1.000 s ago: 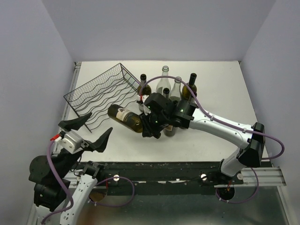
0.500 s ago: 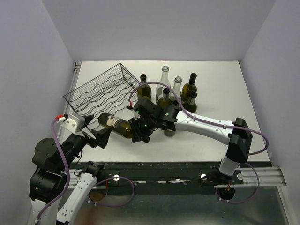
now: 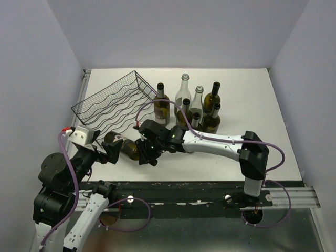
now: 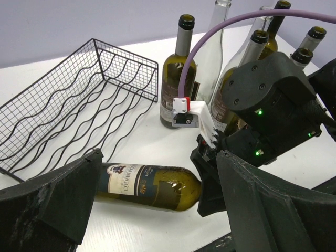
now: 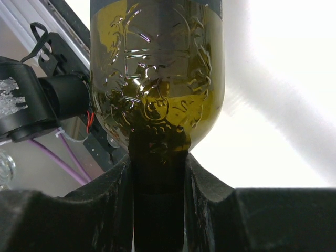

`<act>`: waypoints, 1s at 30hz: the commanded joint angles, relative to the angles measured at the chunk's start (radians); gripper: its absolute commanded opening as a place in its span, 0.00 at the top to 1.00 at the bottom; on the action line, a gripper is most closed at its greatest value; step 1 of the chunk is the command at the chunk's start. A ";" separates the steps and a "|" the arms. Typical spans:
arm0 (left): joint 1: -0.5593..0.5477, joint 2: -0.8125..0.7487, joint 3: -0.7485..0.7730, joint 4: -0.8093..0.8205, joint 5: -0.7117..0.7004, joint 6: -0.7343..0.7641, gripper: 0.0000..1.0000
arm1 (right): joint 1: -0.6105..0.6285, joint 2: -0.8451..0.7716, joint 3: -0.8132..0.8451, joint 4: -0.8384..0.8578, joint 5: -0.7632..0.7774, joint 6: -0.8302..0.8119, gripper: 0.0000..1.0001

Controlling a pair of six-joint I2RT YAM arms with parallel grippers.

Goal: Put the wine bottle on the wine rack

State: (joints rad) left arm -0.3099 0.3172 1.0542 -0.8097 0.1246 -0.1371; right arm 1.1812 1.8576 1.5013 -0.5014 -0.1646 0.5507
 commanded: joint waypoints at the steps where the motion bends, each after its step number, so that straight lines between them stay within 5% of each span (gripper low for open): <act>1: -0.001 -0.027 0.003 -0.031 -0.026 -0.016 0.01 | 0.037 -0.006 -0.002 0.239 0.088 0.044 0.99; 16: -0.001 -0.076 -0.036 -0.054 -0.011 -0.096 0.01 | 0.098 0.029 -0.210 0.701 0.241 0.114 0.99; 30: -0.001 -0.109 -0.003 -0.114 0.032 -0.156 0.01 | 0.103 0.253 -0.007 0.813 0.335 0.123 0.99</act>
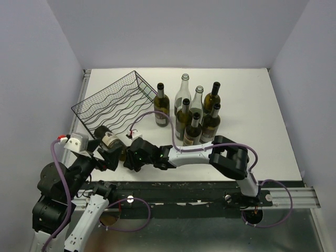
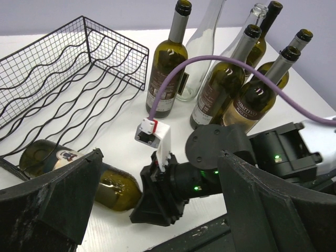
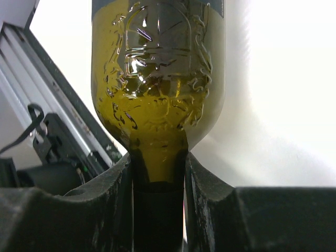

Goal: Put the wine bottle on the wine rack

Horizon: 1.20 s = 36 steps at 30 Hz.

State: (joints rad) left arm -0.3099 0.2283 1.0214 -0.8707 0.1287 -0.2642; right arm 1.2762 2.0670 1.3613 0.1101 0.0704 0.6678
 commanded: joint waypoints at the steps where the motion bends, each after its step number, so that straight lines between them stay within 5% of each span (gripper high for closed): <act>1: -0.001 -0.021 0.037 -0.060 0.029 -0.029 0.01 | 0.009 0.059 0.151 0.201 0.111 0.007 0.99; 28: -0.001 -0.052 0.123 -0.117 -0.018 -0.061 0.01 | 0.009 0.429 0.643 0.082 0.267 -0.080 0.99; 36: -0.003 -0.081 0.106 -0.111 -0.043 -0.066 0.01 | 0.008 0.473 0.713 0.039 0.310 -0.093 0.83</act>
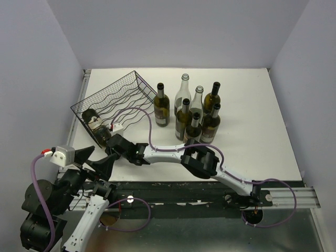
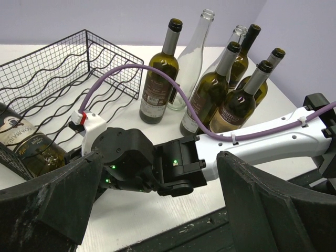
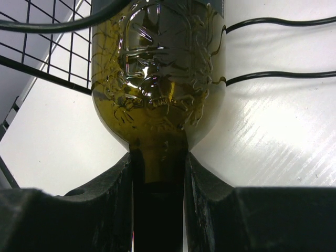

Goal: Put the wine bottle on the wine rack

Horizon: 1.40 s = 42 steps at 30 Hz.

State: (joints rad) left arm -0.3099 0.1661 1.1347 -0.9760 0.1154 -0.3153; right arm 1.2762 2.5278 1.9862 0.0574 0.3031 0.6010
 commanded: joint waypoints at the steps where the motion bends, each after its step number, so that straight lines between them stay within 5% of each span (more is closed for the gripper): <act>1: -0.003 -0.020 -0.007 -0.007 -0.029 -0.015 0.01 | 0.009 0.020 0.100 0.082 0.083 -0.030 0.82; 15: -0.001 -0.014 0.000 0.011 -0.045 -0.005 0.01 | 0.008 0.071 0.189 0.012 0.113 -0.076 0.52; 27: -0.001 -0.013 -0.006 0.003 -0.045 -0.004 0.01 | 0.009 0.055 0.155 0.012 0.107 -0.066 0.39; 42: -0.001 0.046 0.060 -0.010 0.055 -0.045 0.01 | 0.009 -0.145 -0.027 0.028 0.071 -0.069 0.11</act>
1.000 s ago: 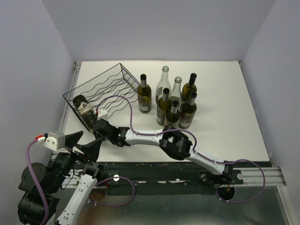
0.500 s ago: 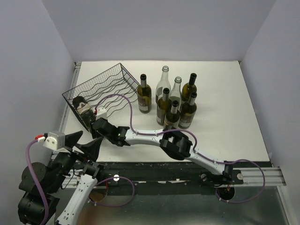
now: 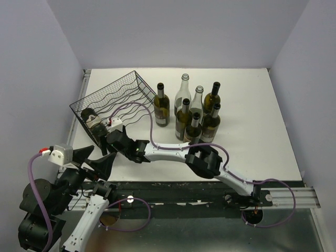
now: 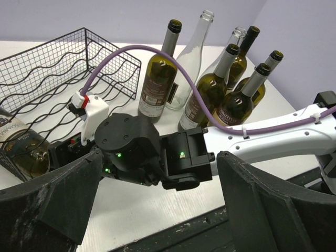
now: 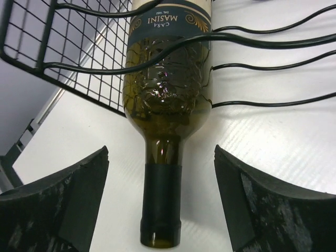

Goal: Put the wine bottle on the wine rack

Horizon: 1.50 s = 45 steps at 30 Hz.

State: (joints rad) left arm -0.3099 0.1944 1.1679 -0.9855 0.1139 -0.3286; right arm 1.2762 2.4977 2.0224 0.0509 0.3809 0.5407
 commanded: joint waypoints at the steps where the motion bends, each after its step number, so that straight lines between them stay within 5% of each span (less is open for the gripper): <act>1: -0.001 0.022 0.036 -0.004 0.073 -0.032 0.01 | 0.009 -0.134 -0.080 0.038 -0.023 -0.011 0.09; 15: -0.001 0.007 0.128 -0.012 0.248 -0.046 0.01 | 0.009 -0.581 -0.283 -0.380 0.065 0.031 0.09; 28: -0.001 0.005 -0.118 0.102 0.227 -0.187 0.01 | 0.005 -1.115 -0.401 -0.839 0.398 0.022 0.07; 34: -0.001 0.088 -0.205 0.047 0.060 -0.343 0.01 | -0.001 -1.316 -0.583 -0.821 0.467 0.045 0.03; 41: -0.001 0.137 -0.260 0.082 -0.008 -0.356 0.01 | -0.026 -1.312 -0.617 -0.911 0.478 0.113 0.05; 45: -0.001 0.085 -0.295 0.178 0.076 -0.274 0.01 | -0.089 -1.260 -0.616 -0.927 0.446 0.123 0.10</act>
State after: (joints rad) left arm -0.3099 0.3370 0.8944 -0.9154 0.1562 -0.6556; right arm 1.2404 1.1915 1.4128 -0.8185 0.8104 0.6205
